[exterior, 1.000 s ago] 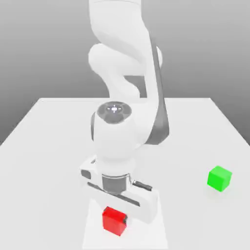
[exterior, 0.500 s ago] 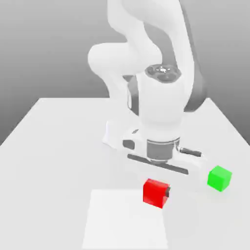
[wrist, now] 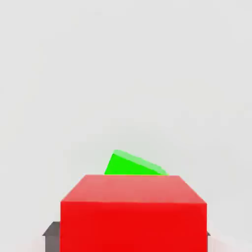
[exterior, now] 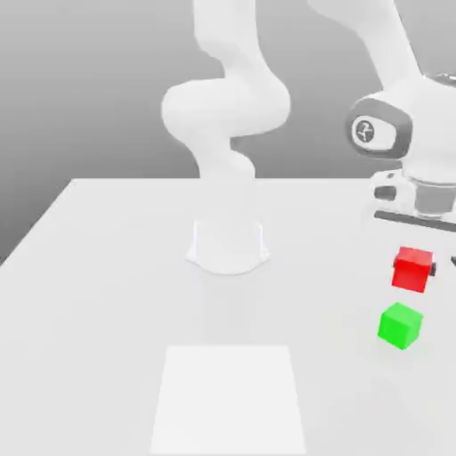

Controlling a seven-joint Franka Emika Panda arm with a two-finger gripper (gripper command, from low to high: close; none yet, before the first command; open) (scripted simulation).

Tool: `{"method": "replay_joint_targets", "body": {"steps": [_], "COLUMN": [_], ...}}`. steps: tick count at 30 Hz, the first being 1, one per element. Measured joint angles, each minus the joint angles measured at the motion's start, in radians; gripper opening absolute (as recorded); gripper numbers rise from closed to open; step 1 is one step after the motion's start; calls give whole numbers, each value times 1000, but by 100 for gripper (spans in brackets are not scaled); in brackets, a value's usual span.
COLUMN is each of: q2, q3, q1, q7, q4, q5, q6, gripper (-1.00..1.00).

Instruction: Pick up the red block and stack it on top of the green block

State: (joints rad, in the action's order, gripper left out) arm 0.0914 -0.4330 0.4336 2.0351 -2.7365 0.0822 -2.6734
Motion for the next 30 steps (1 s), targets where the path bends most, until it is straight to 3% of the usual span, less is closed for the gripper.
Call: {"method": "replay_joint_targets", "body": {"steps": [12, 29, 30], "q2": [-49, -232, -242], "q3": [-7, 49, 54], "q1": [-15, -12, -10], "q7": [53, 208, 214], "q4": [7, 10, 10], "q5": [-72, -287, -296], "q6": [-72, -188, -194], "gripper": [-100, -100, 100]}}
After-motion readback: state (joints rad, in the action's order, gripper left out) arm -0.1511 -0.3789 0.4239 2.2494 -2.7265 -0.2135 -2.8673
